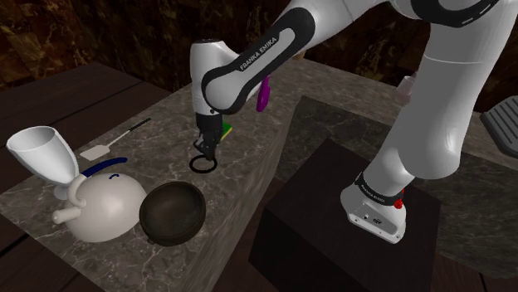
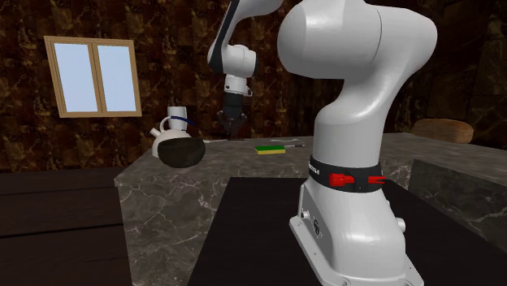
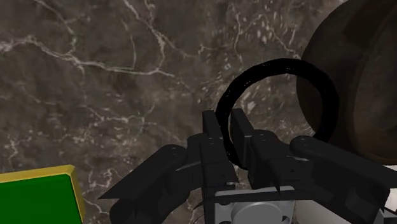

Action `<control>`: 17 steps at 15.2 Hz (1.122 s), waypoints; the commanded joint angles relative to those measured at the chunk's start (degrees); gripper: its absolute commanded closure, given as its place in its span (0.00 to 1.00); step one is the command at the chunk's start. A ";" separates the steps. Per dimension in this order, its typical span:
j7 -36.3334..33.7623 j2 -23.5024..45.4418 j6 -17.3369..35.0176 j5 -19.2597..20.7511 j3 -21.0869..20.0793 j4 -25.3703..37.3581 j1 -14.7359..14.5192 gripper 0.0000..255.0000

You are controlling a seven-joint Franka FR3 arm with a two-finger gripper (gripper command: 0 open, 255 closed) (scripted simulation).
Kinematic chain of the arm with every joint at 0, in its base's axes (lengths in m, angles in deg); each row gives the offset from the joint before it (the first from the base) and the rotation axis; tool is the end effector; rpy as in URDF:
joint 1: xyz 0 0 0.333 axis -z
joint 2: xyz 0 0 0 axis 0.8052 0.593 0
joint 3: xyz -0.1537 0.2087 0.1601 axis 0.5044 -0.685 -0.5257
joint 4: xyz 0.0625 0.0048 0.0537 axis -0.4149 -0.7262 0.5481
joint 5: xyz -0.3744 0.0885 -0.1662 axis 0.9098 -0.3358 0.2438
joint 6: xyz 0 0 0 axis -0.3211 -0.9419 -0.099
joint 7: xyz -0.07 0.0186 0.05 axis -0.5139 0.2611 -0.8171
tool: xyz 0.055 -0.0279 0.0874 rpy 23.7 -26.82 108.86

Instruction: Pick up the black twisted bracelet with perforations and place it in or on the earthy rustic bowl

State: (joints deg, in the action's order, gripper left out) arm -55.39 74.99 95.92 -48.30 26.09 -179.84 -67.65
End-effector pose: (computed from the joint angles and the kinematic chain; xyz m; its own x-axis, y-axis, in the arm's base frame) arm 0.5042 0.2719 0.2283 0.9627 0.2563 -0.0869 0.2419 -0.9589 -0.1486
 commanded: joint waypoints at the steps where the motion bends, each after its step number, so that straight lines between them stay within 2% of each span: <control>1: -0.08 -1.27 -1.55 -0.17 -0.10 0.27 0.10 1.00; 12: -0.42 -6.60 -8.62 -0.88 -0.35 2.11 0.54 1.00; 17: -7.61 -4.77 -8.74 -0.01 -2.87 5.05 -3.63 1.00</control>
State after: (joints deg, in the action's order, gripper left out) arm -61.77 70.01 87.37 -48.45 23.60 -175.34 -70.62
